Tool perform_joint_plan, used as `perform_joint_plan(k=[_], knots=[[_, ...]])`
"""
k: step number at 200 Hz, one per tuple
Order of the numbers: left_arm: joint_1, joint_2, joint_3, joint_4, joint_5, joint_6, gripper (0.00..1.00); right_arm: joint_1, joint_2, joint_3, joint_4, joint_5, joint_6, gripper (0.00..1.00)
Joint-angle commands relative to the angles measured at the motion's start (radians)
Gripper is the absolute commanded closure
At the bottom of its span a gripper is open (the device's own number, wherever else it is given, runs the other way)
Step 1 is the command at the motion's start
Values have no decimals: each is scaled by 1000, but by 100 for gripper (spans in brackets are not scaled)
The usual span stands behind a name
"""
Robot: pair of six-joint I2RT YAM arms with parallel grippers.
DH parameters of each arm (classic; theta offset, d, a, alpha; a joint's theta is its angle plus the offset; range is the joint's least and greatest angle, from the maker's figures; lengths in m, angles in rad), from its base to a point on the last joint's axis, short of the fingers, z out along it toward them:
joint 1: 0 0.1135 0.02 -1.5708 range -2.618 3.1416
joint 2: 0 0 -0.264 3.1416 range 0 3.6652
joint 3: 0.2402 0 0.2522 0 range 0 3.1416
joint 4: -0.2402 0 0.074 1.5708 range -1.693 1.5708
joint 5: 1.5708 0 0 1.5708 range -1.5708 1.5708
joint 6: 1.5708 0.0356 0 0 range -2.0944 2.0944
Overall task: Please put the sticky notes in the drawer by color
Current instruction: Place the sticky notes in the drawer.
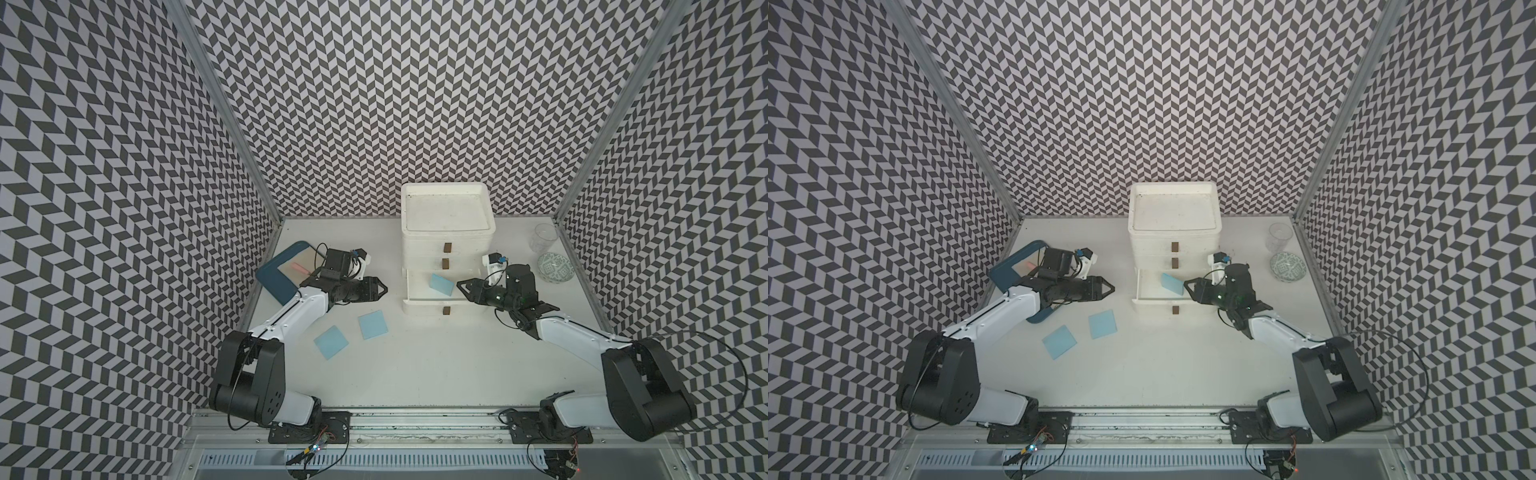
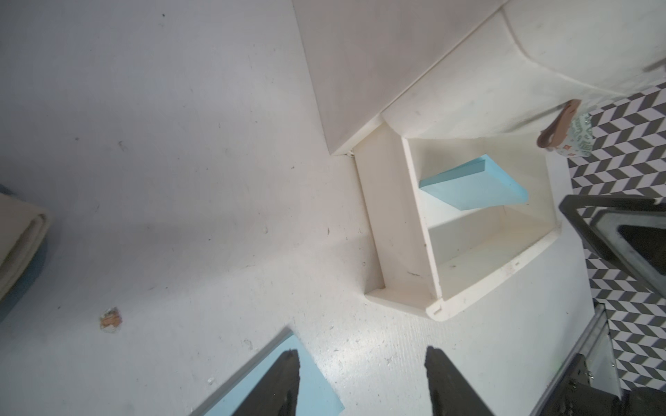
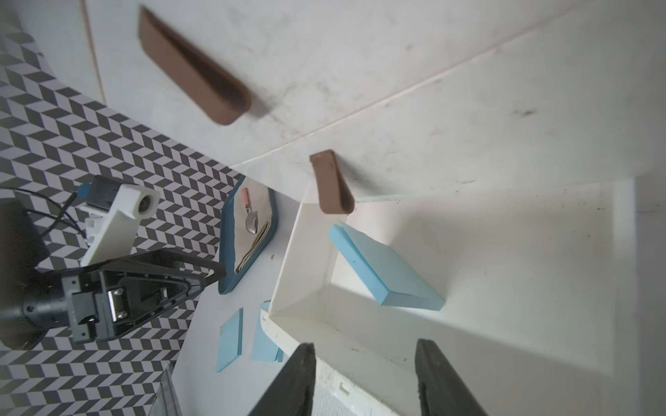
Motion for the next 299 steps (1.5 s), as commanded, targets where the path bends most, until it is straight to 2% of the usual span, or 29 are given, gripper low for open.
perform_joint_plan(k=[1, 14, 28, 43, 57, 88, 98, 110, 122, 163, 194, 241, 299], knots=[[-4, 19, -21, -16, -82, -8, 37, 153, -59, 68, -54, 116, -121, 44], [12, 28, -26, 2, -75, -15, 36, 284, -37, 105, -83, 182, -175, 39], [48, 38, -23, 24, 1, -21, 36, 393, 25, 150, -106, 208, -213, 35], [87, 43, -18, 36, 69, -21, 36, 477, 101, 197, -122, 235, -227, 34], [116, 45, -2, 13, 85, 8, 36, 533, 172, 237, -135, 279, -232, 34], [169, 23, -5, -37, 72, 80, 36, 513, 230, 278, -145, 439, -167, 32], [187, 9, -19, -38, 85, 85, 36, 469, 233, 281, -138, 414, -148, 32], [197, -6, -27, -34, 103, 90, 36, 414, 233, 283, -109, 314, -148, 32], [197, -18, -32, -27, 107, 83, 36, 406, 246, 298, -90, 254, -167, 32], [208, -30, -52, 13, 163, 52, 36, 564, 381, 437, -203, 300, -208, 29], [219, -31, -71, 32, 196, 37, 36, 674, 475, 513, -261, 446, -199, 18], [231, -53, -75, 40, 209, 33, 36, 713, 629, 658, -384, 488, -130, 10], [241, -95, -78, 41, 195, 35, 36, 770, 761, 797, -457, 618, -137, 7]])
